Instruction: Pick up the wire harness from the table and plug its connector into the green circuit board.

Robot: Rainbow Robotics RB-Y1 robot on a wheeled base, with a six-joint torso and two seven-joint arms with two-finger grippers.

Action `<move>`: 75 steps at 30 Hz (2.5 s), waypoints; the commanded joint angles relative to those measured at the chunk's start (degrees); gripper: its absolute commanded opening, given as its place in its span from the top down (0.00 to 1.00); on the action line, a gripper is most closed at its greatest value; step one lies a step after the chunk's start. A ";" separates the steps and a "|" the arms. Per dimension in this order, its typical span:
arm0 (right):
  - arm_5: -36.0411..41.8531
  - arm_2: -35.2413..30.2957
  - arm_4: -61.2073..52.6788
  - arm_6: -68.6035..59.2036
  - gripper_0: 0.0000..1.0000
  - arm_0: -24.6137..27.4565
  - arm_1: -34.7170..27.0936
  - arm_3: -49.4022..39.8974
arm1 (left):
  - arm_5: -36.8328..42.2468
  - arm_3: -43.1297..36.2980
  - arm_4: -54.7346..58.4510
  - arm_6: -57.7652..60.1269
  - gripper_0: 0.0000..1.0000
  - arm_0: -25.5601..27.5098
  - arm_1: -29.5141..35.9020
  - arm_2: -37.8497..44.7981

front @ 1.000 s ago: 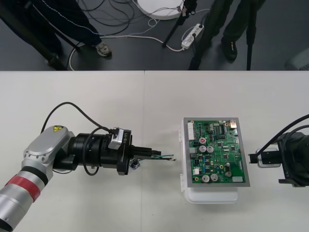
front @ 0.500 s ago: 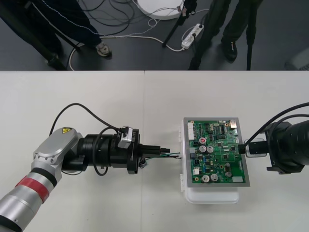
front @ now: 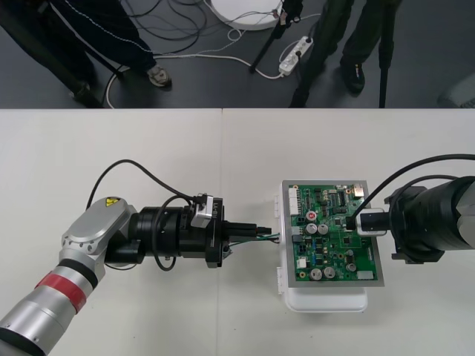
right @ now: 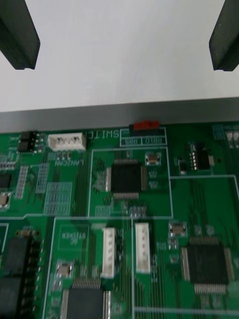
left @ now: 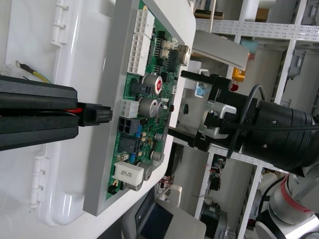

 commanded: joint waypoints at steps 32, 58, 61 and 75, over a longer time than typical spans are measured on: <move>-0.36 5.82 3.42 -1.91 0.00 -2.34 3.68 1.05 | 2.76 -0.37 -3.33 -6.75 1.00 -0.38 -5.18 -1.71; -0.27 5.73 3.59 -2.17 0.00 -2.43 3.68 0.97 | 4.17 -0.46 -3.42 -7.46 1.00 -0.38 -5.18 -3.46; -0.27 5.73 3.42 -2.17 0.00 -2.34 3.59 1.05 | 4.17 -0.46 -3.42 -7.54 1.00 -0.38 -5.09 -3.46; -0.27 5.73 2.98 -2.17 0.00 -2.43 3.68 1.05 | 4.96 -0.46 -2.71 -8.51 1.00 -0.47 -5.26 -3.46</move>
